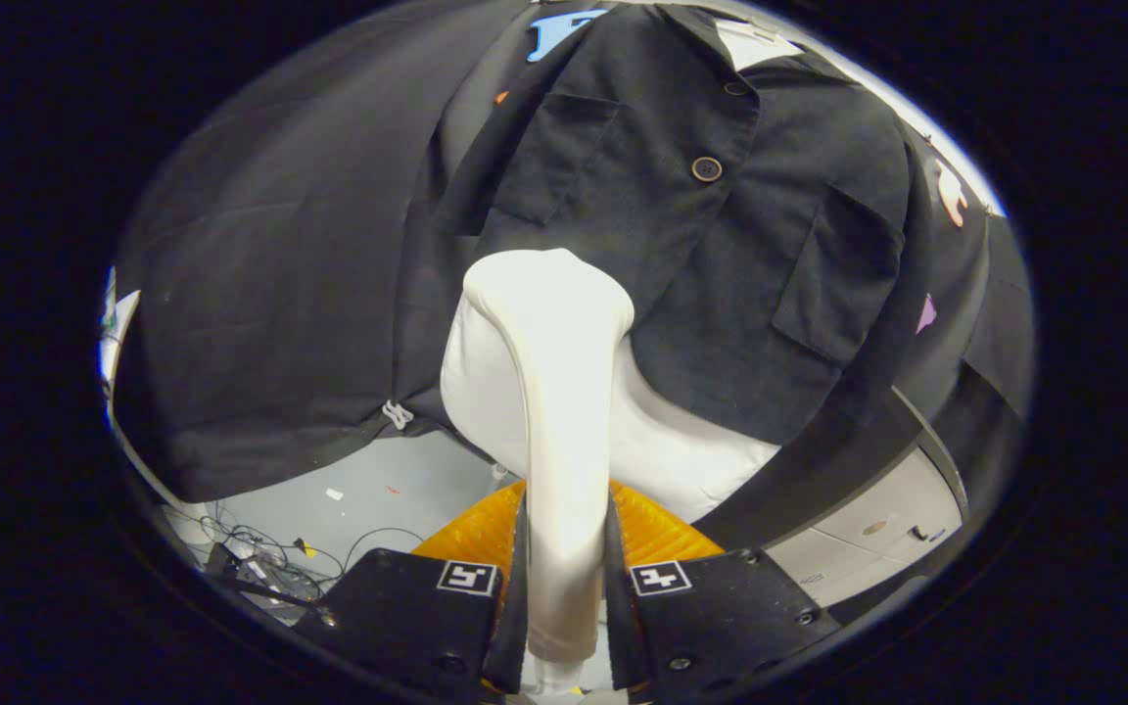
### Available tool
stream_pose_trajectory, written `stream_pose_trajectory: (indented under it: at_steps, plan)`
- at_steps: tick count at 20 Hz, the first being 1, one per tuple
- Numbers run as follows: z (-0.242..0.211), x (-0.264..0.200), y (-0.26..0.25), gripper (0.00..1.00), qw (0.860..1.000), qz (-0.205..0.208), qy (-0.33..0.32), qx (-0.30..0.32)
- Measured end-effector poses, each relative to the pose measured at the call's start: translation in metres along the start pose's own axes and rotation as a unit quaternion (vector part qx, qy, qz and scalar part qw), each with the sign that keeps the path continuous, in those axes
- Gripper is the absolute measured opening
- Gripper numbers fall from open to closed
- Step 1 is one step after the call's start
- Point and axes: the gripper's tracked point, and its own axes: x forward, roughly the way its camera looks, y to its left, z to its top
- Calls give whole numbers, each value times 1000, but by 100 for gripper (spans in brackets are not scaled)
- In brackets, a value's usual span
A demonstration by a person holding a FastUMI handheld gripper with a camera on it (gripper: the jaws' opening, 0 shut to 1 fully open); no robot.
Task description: Iron the clothes twice with a garment steamer, once on the left side and once on the right side.
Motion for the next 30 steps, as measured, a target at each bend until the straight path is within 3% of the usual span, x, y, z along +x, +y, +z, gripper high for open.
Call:
stream_pose_trajectory:
  at_steps: [3,8,13,23,30]
  plan:
    - [-15,0,9,36,999,31,19,32]
    - [-20,-10,-2,36,997,30,15,65]
    - [-39,-52,-33,36,997,23,11,77]
    - [-84,-132,-157,36,984,-54,2,171]
    - [-131,-206,-229,36,974,-71,-12,216]
